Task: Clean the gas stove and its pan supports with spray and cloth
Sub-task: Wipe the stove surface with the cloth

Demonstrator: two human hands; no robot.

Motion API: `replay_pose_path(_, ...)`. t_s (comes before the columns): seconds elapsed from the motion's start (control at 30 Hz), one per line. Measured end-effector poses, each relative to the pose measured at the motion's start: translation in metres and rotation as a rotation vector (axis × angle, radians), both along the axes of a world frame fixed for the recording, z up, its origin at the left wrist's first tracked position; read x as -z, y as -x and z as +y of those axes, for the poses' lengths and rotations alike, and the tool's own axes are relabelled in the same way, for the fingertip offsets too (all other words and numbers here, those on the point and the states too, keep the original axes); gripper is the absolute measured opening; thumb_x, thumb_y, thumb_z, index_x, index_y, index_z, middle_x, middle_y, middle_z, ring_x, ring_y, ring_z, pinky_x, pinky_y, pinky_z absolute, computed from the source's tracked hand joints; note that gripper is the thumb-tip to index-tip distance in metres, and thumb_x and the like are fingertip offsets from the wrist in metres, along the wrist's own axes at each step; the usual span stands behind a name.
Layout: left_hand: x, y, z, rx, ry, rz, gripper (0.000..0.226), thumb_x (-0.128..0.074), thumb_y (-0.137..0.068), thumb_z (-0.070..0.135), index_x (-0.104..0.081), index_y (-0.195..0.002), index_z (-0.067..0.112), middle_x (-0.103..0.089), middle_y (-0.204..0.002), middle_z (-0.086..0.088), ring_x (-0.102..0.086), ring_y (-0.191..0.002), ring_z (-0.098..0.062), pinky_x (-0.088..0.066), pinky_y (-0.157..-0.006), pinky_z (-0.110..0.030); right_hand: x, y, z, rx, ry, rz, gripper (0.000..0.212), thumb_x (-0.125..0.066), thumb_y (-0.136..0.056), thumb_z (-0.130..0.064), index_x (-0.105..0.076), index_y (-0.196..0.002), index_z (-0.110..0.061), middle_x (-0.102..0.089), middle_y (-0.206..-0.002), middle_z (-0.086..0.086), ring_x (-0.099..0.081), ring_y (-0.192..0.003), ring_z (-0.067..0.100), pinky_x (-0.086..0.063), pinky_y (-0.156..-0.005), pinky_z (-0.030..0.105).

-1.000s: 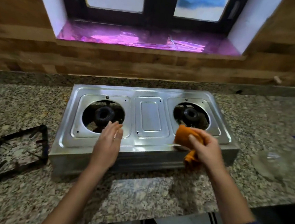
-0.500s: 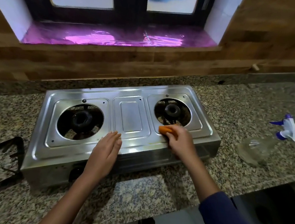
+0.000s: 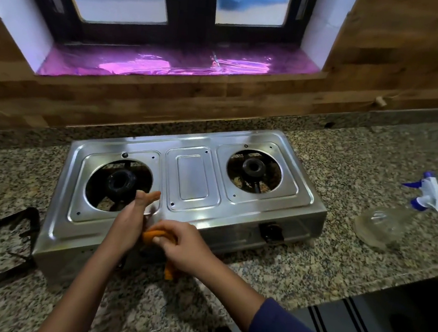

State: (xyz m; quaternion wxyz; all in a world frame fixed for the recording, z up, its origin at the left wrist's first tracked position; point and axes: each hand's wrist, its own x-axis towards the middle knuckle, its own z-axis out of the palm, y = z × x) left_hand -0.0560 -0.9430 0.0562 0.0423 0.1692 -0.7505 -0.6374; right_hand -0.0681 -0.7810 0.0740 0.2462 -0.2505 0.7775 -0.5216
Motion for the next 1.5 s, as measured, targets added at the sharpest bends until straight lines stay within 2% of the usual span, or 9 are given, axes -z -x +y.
replay_pose_path(0.1,-0.005,-0.006,-0.007,-0.031,0.037,0.004,0.08,-0.019,-0.075,0.087,-0.059,-0.118,0.032,-0.059,-0.134,0.002,-0.047,-0.131,-0.014,-0.029,-0.116,-0.044,0.001,0.002,0.001,-0.186,-0.068,-0.047,0.024,-0.062,-0.092,-0.015,-0.069,-0.115,-0.016,-0.071,-0.111,0.006,-0.063,-0.101,0.012,-0.05,-0.093,0.028)
replay_pose_path(0.2,-0.007,-0.014,-0.009,-0.052,0.077,-0.007,0.087,-0.016,-0.072,0.092,-0.059,-0.119,0.034,-0.058,-0.134,0.004,-0.047,-0.132,-0.014,-0.03,-0.115,-0.043,-0.002,0.008,0.017,-0.315,-0.091,-0.09,0.024,-0.062,-0.093,-0.012,-0.068,-0.117,-0.013,-0.069,-0.11,0.008,-0.061,-0.096,0.007,-0.049,-0.085,0.019)
replay_pose_path(0.4,-0.001,-0.035,0.0,-0.116,0.136,-0.038,0.096,-0.012,-0.07,0.094,-0.058,-0.128,0.033,-0.057,-0.136,0.007,-0.048,-0.129,-0.01,-0.033,-0.104,-0.028,-0.022,0.058,0.068,0.037,0.171,-0.272,0.024,-0.057,-0.094,0.001,-0.061,-0.117,-0.004,-0.066,-0.096,0.0,-0.065,-0.082,-0.002,-0.052,-0.073,0.015)
replay_pose_path(0.6,-0.003,-0.041,0.012,-0.163,0.144,-0.008,0.09,-0.014,-0.074,0.09,-0.058,-0.128,0.033,-0.057,-0.132,0.013,-0.047,-0.127,-0.004,-0.032,-0.1,-0.02,-0.021,0.121,0.06,0.37,0.252,-0.459,0.012,-0.052,-0.099,-0.009,-0.059,-0.109,-0.01,-0.063,-0.113,0.028,-0.067,-0.096,0.049,-0.05,-0.09,0.064)
replay_pose_path(0.77,0.0,-0.048,0.007,-0.2,0.134,0.007,0.08,-0.019,-0.073,0.092,-0.058,-0.121,0.042,-0.059,-0.132,0.01,-0.05,-0.127,-0.006,-0.036,-0.107,-0.027,-0.022,0.125,0.013,0.253,0.064,-0.323,0.011,-0.053,-0.099,-0.015,-0.058,-0.1,-0.024,-0.064,-0.111,0.017,-0.07,-0.094,0.037,-0.055,-0.089,0.053)
replay_pose_path(0.93,-0.004,-0.057,0.002,-0.261,0.136,0.015,0.089,-0.016,-0.071,0.093,-0.06,-0.123,0.035,-0.06,-0.127,0.008,-0.053,-0.119,-0.006,-0.035,-0.09,-0.007,-0.019,0.096,-0.027,0.001,-0.131,-0.083,0.016,-0.055,-0.097,-0.025,-0.063,-0.11,-0.019,-0.062,-0.1,0.0,-0.061,-0.091,0.021,-0.051,-0.081,0.035)
replay_pose_path(1.1,-0.008,-0.065,-0.006,-0.296,0.059,0.037,0.104,-0.02,-0.065,0.097,-0.061,-0.128,0.027,-0.063,-0.125,0.005,-0.056,-0.115,-0.003,-0.038,-0.088,-0.007,-0.009,0.053,-0.031,-0.174,-0.053,-0.132,0.016,-0.059,-0.094,-0.016,-0.065,-0.106,-0.008,-0.063,-0.095,0.003,-0.057,-0.088,0.013,-0.048,-0.082,0.032)
replay_pose_path(1.3,-0.008,-0.064,-0.013,-0.283,-0.057,0.065,0.107,-0.027,-0.058,0.1,-0.061,-0.123,0.022,-0.064,-0.125,0.001,-0.057,-0.114,0.0,-0.041,-0.1,-0.017,0.015,0.006,-0.009,-0.402,-0.093,-0.273,0.016,-0.06,-0.091,-0.023,-0.065,-0.107,-0.024,-0.063,-0.103,0.0,-0.06,-0.094,0.014,-0.053,-0.085,0.036)
replay_pose_path(1.5,-0.007,-0.072,-0.011,-0.251,0.003,0.079,0.107,-0.021,-0.062,0.099,-0.06,-0.123,0.019,-0.064,-0.12,0.003,-0.057,-0.11,0.005,-0.04,-0.086,0.0,-0.002,0.045,0.009,-0.072,0.189,-0.465,0.017,-0.06,-0.091,-0.016,-0.062,-0.108,-0.012,-0.061,-0.096,0.01,-0.059,-0.087,0.022,-0.05,-0.074,0.029)
